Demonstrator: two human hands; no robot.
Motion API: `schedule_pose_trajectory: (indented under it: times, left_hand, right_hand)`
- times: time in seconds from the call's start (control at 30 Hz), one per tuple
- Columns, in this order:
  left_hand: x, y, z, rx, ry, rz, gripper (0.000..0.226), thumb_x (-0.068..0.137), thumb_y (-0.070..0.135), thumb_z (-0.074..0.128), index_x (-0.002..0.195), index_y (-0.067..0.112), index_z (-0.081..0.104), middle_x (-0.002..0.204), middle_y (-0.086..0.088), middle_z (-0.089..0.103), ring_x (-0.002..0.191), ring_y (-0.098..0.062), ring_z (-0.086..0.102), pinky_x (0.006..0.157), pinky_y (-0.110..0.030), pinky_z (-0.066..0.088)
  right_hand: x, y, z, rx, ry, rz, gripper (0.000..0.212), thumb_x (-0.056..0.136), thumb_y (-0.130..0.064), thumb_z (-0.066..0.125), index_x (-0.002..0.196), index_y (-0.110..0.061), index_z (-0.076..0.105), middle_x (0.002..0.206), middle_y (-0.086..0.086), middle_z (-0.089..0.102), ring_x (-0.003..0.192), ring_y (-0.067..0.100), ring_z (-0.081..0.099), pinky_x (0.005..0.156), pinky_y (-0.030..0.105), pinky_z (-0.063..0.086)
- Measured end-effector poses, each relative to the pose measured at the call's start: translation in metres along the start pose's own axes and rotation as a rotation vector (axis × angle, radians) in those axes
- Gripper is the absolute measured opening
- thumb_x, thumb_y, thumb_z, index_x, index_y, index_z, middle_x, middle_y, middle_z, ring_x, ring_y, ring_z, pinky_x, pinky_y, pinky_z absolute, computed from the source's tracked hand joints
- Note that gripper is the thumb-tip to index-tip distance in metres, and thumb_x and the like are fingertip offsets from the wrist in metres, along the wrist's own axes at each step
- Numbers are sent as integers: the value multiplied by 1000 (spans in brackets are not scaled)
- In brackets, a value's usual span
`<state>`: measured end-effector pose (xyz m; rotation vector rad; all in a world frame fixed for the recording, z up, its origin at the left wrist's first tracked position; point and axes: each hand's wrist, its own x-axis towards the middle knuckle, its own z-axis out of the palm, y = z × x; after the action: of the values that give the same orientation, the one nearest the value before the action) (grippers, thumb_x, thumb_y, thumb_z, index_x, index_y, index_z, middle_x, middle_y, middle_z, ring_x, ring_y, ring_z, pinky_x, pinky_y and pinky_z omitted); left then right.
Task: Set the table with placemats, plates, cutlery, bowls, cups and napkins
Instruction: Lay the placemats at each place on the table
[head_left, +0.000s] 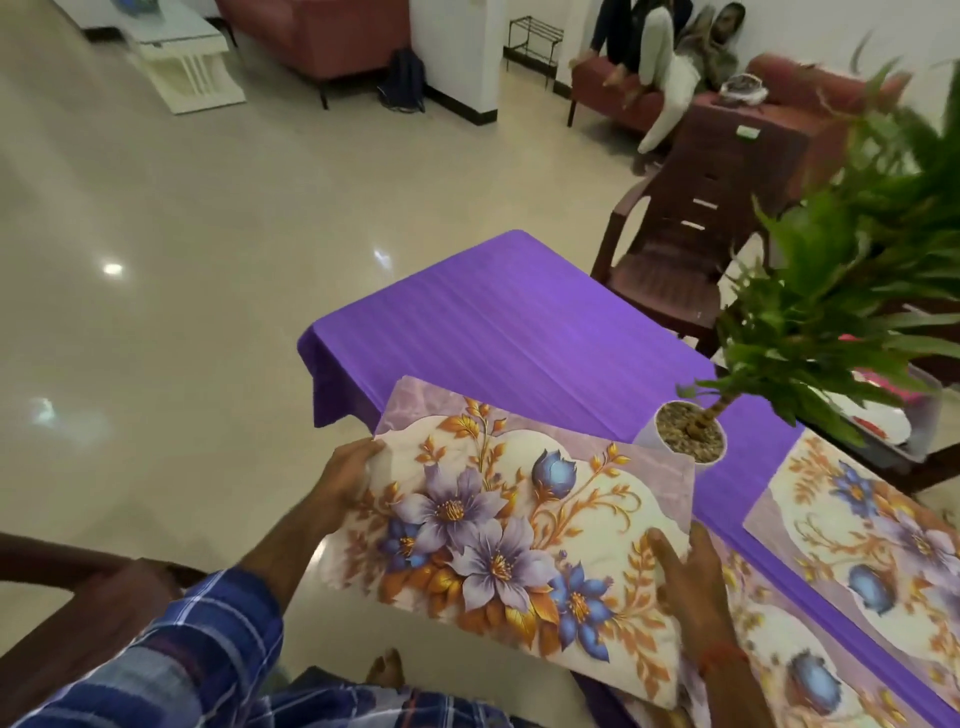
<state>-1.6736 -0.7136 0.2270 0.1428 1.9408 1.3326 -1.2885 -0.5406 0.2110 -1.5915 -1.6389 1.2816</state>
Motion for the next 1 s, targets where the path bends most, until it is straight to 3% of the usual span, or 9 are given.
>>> schedule_pose_trajectory:
  times: [0.07,0.13,0.23,0.4,0.7,0.87,1.0]
  left_hand:
    - [16,6,-21,-31,8,-3,20,102,20,57,99,9,73,89,-6,70,76,-19,63,66,-27,50]
    - [30,13,-39,-53,4,-1,20,102,18,57,101,5,72,85,-5,69,71,-18,64,61,-24,52]
    - [46,26,-59,-38,-3,1,21,102,19,56,90,11,72,80,-5,69,63,-16,64,48,-17,50]
    - [79,48,-74,-57,-34,-21,18,101,20,58,98,11,73,88,-8,72,74,-22,66,64,-30,52]
    - [161,74,-64,-55,-52,-76,24,99,27,60,105,7,71,102,-16,72,91,-31,66,76,-36,53]
    - [212,93,-56,-9,-29,-109,21,96,26,63,104,9,70,102,-15,72,96,-35,68,88,-43,54]
    - [247,116,-52,24,-19,-81,13,96,20,65,101,9,70,98,-14,71,84,-29,64,82,-40,52]
  right_hand:
    - [6,-11,26,5,5,7,21,98,-26,64,116,-18,55,108,4,65,101,30,63,86,46,51]
    - [9,-18,48,15,2,7,23,97,-29,65,117,-19,57,111,4,68,100,28,65,87,53,55]
    - [15,-29,74,56,7,13,20,96,-25,67,115,-21,60,108,-1,70,100,24,67,90,52,55]
    - [26,-59,99,115,27,20,20,97,-19,64,117,-21,61,103,-9,69,98,20,67,88,42,52]
    - [71,-76,137,120,121,125,19,97,-24,65,114,-17,63,101,8,74,87,27,71,81,49,59]
    - [91,-92,175,101,204,143,18,97,-27,66,102,-10,62,87,6,71,74,19,67,59,29,48]
    - [110,-97,199,57,216,191,22,92,-33,72,93,-13,63,84,6,72,73,22,69,64,37,55]
